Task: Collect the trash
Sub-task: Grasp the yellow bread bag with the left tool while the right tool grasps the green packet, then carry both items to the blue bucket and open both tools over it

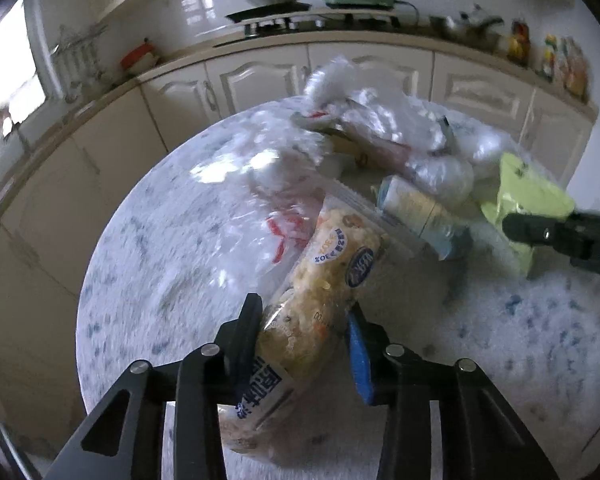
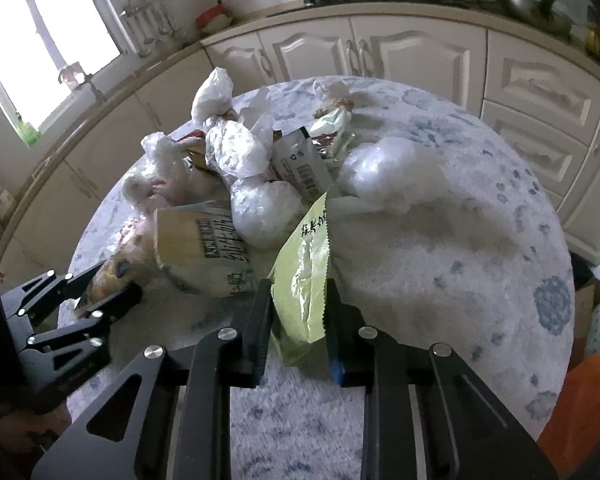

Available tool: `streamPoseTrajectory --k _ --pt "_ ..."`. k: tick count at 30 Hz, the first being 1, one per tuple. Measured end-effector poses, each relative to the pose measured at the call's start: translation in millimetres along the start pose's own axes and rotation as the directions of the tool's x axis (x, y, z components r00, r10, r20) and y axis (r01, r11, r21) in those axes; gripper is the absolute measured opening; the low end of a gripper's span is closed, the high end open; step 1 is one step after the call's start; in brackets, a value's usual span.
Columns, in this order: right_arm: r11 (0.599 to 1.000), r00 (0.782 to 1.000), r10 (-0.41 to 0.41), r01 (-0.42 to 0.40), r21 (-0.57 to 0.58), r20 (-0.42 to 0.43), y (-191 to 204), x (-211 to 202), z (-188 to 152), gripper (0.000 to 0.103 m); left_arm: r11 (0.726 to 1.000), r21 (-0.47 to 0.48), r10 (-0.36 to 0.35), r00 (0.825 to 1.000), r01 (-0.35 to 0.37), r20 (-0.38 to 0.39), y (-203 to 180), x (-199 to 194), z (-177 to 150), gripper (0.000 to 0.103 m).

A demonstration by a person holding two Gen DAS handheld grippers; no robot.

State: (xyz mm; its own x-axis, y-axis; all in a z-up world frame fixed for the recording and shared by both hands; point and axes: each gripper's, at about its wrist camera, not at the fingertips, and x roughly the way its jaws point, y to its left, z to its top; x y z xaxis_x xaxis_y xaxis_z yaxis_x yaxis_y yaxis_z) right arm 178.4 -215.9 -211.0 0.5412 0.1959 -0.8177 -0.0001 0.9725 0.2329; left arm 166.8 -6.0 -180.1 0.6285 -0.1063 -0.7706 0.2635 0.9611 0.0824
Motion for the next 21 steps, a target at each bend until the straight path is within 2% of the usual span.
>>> streamPoseTrajectory --k 2,7,14,21 --pt "1.000 1.000 0.008 -0.009 0.008 0.005 -2.1 -3.2 -1.1 0.023 0.999 -0.045 -0.015 1.000 0.015 0.000 9.9 -7.5 -4.8 0.031" --pt "1.000 1.000 0.025 -0.025 0.005 0.012 -1.8 -9.1 -2.9 0.022 0.993 -0.110 -0.036 0.999 0.038 0.021 23.0 -24.4 -15.8 0.029" --pt "0.999 0.998 0.043 -0.043 -0.010 0.042 0.6 -20.5 -5.0 0.021 0.990 -0.127 -0.050 0.998 0.054 0.034 14.8 -41.4 -17.5 0.028" --pt "0.998 0.994 0.058 -0.057 -0.014 0.095 -2.4 -43.1 -0.2 0.021 0.987 -0.139 -0.058 0.992 0.074 0.115 5.6 -72.1 2.0 0.028"
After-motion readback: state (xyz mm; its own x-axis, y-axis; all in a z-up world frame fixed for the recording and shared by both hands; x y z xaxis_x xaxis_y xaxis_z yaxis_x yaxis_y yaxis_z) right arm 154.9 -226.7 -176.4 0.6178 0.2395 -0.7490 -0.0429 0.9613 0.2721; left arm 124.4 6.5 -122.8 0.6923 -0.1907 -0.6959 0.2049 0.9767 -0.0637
